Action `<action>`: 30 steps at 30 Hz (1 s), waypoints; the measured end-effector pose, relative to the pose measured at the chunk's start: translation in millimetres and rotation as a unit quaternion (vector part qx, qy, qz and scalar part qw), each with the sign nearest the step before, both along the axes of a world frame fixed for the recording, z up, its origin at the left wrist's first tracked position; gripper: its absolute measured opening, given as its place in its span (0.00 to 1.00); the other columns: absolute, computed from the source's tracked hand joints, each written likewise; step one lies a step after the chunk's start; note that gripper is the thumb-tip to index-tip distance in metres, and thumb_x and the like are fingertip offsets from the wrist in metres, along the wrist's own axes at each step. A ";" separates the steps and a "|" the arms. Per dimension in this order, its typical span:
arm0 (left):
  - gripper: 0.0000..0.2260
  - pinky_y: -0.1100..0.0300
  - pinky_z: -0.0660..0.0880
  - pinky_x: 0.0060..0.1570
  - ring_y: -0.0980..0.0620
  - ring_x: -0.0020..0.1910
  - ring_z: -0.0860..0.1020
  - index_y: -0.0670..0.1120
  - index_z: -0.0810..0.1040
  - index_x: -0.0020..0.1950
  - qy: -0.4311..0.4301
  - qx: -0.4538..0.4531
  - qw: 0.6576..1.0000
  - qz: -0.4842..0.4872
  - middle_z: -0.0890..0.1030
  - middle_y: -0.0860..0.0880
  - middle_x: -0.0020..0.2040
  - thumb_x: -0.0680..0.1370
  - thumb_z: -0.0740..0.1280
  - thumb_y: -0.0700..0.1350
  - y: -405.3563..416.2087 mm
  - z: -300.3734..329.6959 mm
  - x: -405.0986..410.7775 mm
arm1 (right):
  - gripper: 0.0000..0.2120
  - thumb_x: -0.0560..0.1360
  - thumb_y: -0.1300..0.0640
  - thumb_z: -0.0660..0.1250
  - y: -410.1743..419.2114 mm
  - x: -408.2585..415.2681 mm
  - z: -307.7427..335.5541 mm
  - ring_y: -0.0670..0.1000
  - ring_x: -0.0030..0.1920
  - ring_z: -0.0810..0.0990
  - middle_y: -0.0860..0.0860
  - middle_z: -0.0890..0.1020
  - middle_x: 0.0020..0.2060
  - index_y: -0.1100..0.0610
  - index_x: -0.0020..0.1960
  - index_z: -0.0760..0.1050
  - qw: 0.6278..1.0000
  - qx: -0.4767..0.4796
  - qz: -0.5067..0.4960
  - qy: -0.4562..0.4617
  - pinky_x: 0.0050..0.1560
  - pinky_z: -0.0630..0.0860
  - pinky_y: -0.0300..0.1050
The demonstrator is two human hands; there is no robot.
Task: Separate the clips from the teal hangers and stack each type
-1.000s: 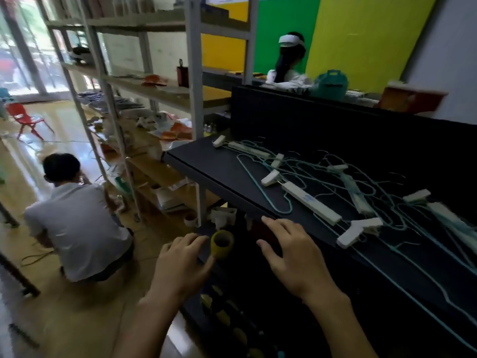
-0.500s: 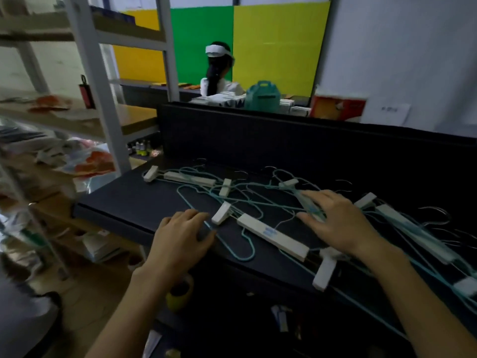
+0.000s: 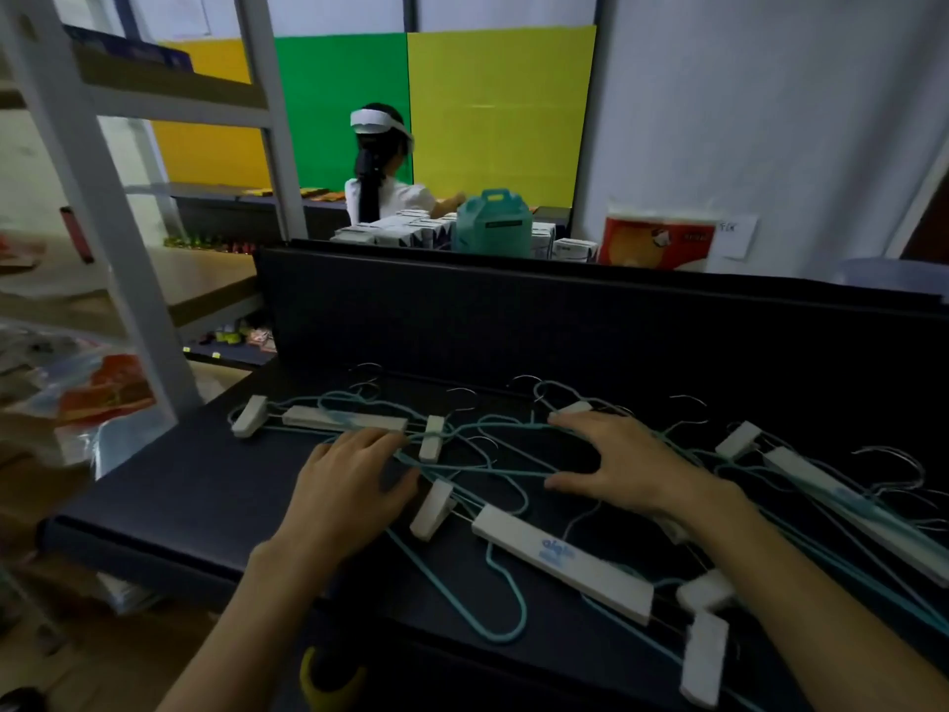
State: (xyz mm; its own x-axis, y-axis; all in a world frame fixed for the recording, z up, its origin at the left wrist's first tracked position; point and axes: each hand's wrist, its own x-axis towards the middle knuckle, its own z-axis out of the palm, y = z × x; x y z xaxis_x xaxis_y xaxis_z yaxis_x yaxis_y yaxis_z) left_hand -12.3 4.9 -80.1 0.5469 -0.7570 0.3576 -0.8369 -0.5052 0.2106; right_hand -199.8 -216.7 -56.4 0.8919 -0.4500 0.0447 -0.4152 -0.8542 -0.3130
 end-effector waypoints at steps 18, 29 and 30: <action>0.17 0.52 0.69 0.57 0.49 0.59 0.75 0.52 0.75 0.63 0.003 -0.036 0.990 -0.139 0.77 0.53 0.60 0.75 0.65 0.55 -15.3 -2.6 91.7 | 0.40 0.64 0.40 0.73 27.6 10.6 -3.0 0.42 0.64 0.65 0.38 0.66 0.63 0.42 0.72 0.61 0.989 -0.012 -0.120 -0.089 0.65 0.65 0.43; 0.19 0.52 0.68 0.58 0.49 0.61 0.73 0.52 0.74 0.65 0.000 -0.041 0.956 -0.292 0.76 0.53 0.63 0.76 0.63 0.57 -78.0 0.7 52.5 | 0.40 0.63 0.39 0.72 71.1 -77.8 -5.0 0.50 0.66 0.66 0.46 0.68 0.65 0.40 0.71 0.60 0.948 -0.056 -0.299 -0.098 0.63 0.67 0.48; 0.19 0.52 0.69 0.58 0.50 0.61 0.73 0.52 0.73 0.65 0.001 -0.037 0.951 -0.307 0.76 0.53 0.63 0.76 0.63 0.57 -85.9 1.7 44.6 | 0.39 0.64 0.39 0.72 74.3 -89.0 -5.7 0.50 0.65 0.66 0.45 0.68 0.64 0.40 0.71 0.60 0.943 -0.059 -0.312 -0.099 0.62 0.67 0.47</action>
